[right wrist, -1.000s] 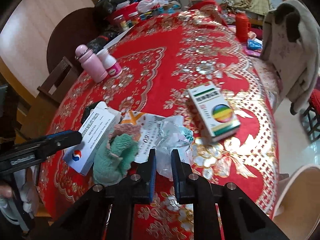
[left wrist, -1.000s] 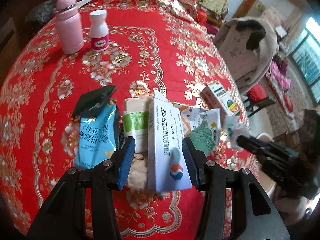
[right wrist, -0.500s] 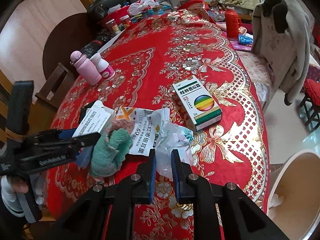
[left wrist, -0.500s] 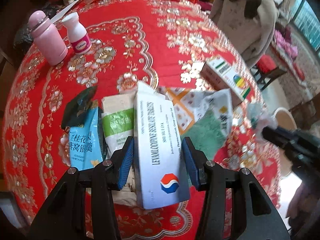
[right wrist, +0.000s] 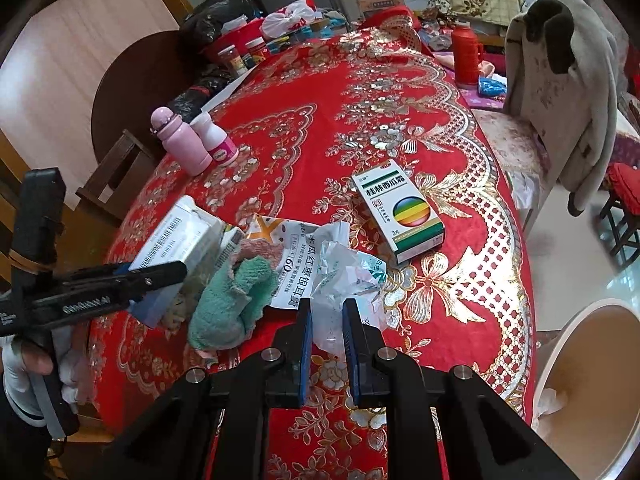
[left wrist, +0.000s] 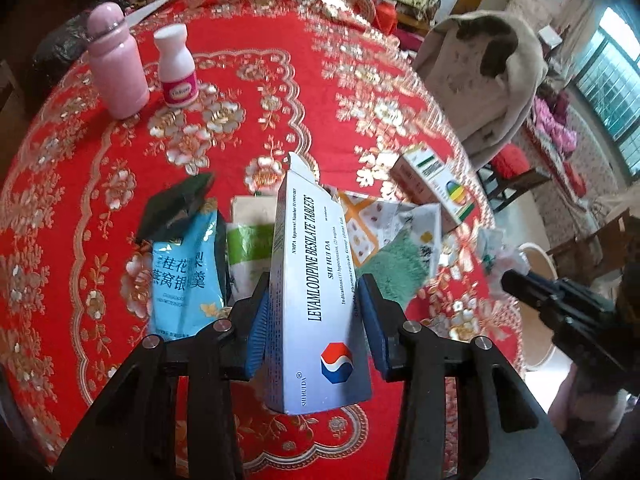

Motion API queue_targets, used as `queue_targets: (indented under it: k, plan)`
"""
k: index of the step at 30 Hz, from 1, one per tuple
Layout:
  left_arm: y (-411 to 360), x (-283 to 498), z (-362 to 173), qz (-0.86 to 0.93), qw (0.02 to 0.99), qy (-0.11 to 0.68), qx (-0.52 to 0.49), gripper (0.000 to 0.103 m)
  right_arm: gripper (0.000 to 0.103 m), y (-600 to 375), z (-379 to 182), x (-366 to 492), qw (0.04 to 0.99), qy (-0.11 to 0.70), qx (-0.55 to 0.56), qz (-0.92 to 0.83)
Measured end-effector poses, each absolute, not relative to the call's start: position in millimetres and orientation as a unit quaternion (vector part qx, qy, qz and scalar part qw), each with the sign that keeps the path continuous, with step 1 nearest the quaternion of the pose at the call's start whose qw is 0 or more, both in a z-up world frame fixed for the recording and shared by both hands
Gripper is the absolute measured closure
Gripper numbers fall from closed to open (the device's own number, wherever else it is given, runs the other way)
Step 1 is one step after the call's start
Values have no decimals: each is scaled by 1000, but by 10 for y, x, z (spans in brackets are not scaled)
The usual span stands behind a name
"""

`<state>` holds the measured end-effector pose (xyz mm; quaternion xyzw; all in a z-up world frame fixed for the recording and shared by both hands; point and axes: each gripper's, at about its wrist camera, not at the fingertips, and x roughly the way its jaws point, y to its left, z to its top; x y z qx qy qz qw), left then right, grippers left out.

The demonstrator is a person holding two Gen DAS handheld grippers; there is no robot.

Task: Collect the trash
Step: 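Carry both items to the bucket and open right tool to drop the bag, then lower the white medicine box over the bucket and open left tool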

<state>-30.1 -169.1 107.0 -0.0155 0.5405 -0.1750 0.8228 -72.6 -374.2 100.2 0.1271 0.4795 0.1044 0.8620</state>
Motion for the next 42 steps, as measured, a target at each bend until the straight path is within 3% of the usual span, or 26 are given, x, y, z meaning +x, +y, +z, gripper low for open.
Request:
queue_targets:
  k: [13, 42]
  plan:
    - [-2094, -558, 1308, -219, 828, 516, -5, 63, 89, -3875, 1124, -936, 869, 469, 129, 88]
    - [-3571, -1042, 1173, -326, 788, 518, 63, 63, 89, -5016, 1142, -1785, 869, 463, 172, -32]
